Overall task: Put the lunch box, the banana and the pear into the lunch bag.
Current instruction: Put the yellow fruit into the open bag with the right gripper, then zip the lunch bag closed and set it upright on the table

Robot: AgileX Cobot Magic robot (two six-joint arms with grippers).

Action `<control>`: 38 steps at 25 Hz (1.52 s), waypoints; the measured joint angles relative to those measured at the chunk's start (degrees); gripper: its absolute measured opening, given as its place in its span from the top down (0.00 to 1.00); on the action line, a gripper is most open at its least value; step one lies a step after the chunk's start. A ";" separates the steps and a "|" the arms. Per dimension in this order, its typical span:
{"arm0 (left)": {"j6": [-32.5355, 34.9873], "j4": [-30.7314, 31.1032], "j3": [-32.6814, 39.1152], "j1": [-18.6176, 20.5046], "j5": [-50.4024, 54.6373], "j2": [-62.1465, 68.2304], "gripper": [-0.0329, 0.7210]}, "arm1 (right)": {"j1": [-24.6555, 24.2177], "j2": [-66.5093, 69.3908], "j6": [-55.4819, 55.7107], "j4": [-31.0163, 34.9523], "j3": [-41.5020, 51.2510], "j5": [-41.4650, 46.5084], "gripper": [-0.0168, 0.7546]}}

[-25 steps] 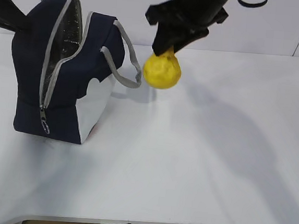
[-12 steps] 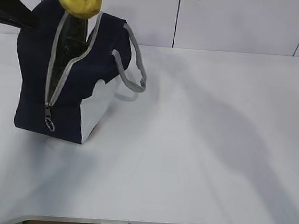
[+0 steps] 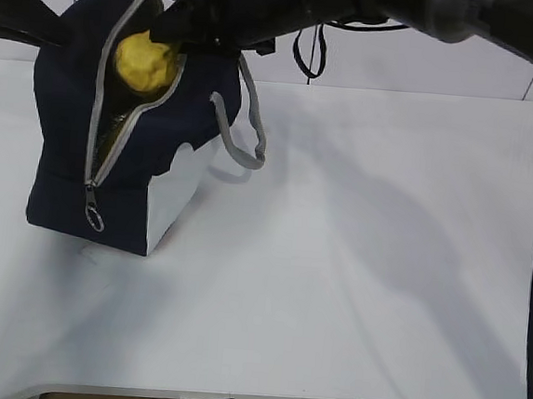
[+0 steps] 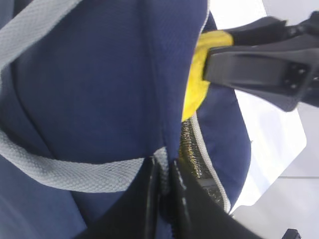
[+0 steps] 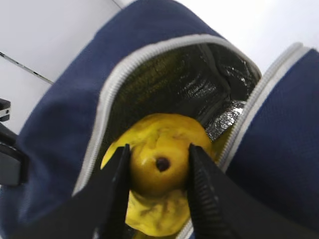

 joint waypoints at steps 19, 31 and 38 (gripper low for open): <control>0.00 -0.23 0.00 0.00 0.04 0.00 0.93 | -3.07 -1.10 -0.60 -5.44 -9.87 20.76 0.32; 0.00 -0.23 0.00 0.00 0.13 0.00 0.93 | -3.29 -0.58 16.29 -25.77 -12.43 24.17 0.38; 0.00 -0.23 0.00 0.00 0.13 0.00 0.93 | -3.29 1.96 19.50 -23.59 -12.43 23.73 0.38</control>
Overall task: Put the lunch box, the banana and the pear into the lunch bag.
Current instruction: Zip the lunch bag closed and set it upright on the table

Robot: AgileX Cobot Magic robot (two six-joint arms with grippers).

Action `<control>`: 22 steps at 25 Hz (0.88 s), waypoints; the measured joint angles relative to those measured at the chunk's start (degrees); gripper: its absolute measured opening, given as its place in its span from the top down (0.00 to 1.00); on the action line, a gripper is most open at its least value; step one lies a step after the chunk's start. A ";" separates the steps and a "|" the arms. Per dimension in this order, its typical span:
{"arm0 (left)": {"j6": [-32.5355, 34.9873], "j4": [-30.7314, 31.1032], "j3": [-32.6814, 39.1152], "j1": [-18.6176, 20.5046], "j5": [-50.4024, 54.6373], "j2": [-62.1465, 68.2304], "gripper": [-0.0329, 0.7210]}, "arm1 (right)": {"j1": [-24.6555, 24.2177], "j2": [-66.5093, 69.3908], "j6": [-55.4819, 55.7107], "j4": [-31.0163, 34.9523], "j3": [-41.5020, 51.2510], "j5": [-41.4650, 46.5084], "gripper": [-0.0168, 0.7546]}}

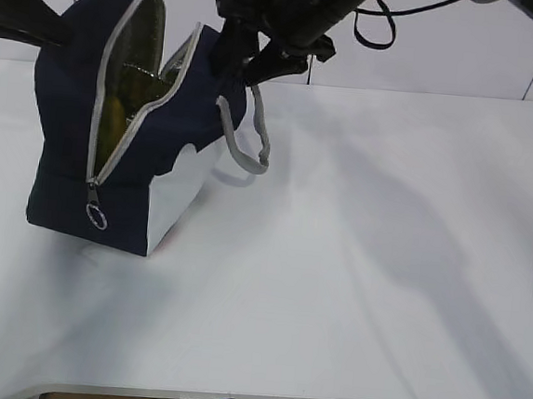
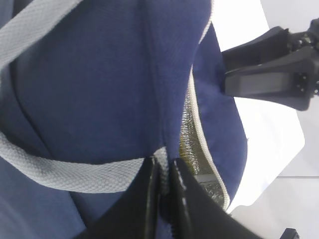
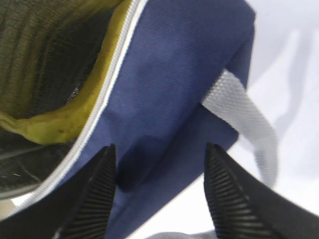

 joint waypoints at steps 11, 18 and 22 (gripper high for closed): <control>0.00 0.00 0.00 0.00 1.07 0.00 0.93 | 0.00 2.93 0.23 2.52 -0.10 -0.55 0.42; 0.00 -0.22 0.00 0.00 1.07 0.00 0.93 | 0.00 2.93 -0.31 2.52 -0.10 0.83 0.86; 0.00 -0.43 0.00 0.00 1.07 0.00 0.93 | 0.00 2.82 -2.91 2.41 -0.10 1.11 0.95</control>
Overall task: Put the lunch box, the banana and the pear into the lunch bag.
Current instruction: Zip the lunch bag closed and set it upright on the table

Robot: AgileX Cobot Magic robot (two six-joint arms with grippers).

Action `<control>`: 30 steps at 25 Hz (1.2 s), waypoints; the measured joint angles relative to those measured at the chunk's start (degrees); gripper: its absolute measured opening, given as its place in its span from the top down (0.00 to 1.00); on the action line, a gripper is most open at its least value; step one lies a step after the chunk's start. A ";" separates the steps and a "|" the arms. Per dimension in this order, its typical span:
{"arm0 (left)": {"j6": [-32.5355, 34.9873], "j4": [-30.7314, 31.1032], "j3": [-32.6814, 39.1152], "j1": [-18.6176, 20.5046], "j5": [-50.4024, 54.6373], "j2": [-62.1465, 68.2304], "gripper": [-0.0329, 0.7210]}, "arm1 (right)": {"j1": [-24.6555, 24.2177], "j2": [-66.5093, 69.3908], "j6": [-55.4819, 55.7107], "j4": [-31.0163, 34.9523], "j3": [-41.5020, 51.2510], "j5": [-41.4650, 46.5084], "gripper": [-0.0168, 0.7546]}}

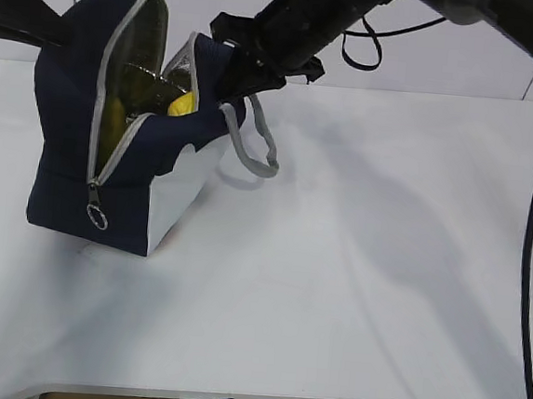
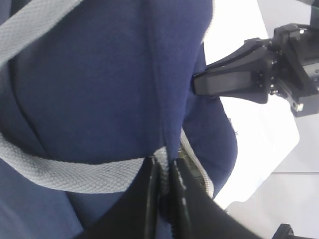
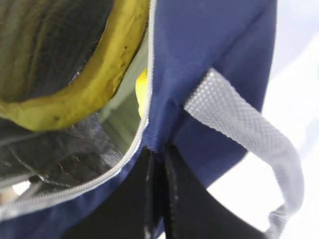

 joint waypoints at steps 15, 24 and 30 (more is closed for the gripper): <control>-1.43 -5.82 0.00 -9.51 -1.51 0.00 0.93 | 0.10 -11.39 -4.07 -18.91 1.69 2.27 0.95; -1.52 -6.98 0.00 -16.14 -7.74 1.95 0.93 | -0.60 -14.18 -3.89 -24.50 6.02 2.64 0.95; -1.52 -6.82 0.00 -16.52 -8.86 3.05 0.93 | -0.60 -14.18 -2.58 -25.87 6.16 2.64 0.95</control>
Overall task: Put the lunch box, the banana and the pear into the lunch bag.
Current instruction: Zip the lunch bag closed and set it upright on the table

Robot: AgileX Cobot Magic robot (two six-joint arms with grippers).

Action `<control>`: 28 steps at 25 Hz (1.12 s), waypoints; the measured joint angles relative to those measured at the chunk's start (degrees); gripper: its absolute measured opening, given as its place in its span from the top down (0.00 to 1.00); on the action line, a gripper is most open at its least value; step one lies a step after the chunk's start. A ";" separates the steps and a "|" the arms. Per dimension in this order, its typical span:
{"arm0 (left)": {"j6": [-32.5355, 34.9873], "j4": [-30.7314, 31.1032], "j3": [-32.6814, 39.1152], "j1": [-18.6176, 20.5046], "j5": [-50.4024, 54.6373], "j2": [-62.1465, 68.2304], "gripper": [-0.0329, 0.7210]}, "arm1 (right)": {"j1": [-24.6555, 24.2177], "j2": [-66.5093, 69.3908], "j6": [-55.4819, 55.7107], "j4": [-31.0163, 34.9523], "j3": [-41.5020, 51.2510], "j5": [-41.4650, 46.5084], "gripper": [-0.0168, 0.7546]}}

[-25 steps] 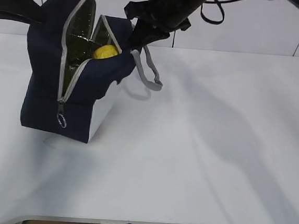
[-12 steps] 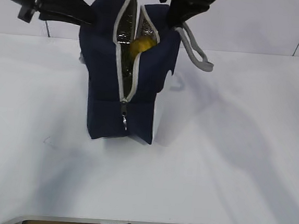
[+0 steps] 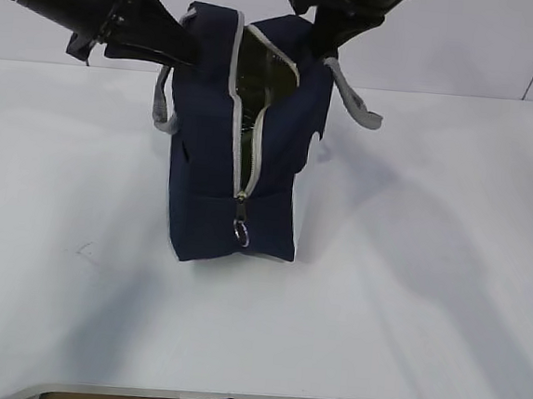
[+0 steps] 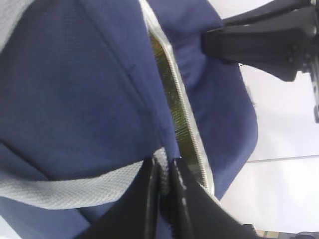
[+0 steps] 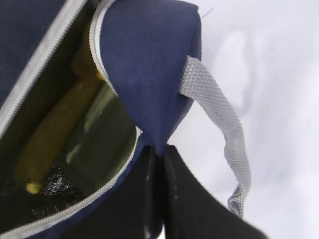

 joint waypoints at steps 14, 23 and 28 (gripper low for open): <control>0.00 2.50 0.00 0.00 0.64 0.00 0.73 | 0.00 -0.28 1.25 4.50 3.01 -0.57 0.73; 0.00 2.50 0.00 1.02 6.90 0.00 0.42 | 0.00 -3.62 2.82 5.74 3.01 -0.66 0.39; -0.61 3.28 -0.64 3.55 8.40 -0.88 0.42 | 0.00 -8.53 2.95 5.94 3.01 -0.66 0.38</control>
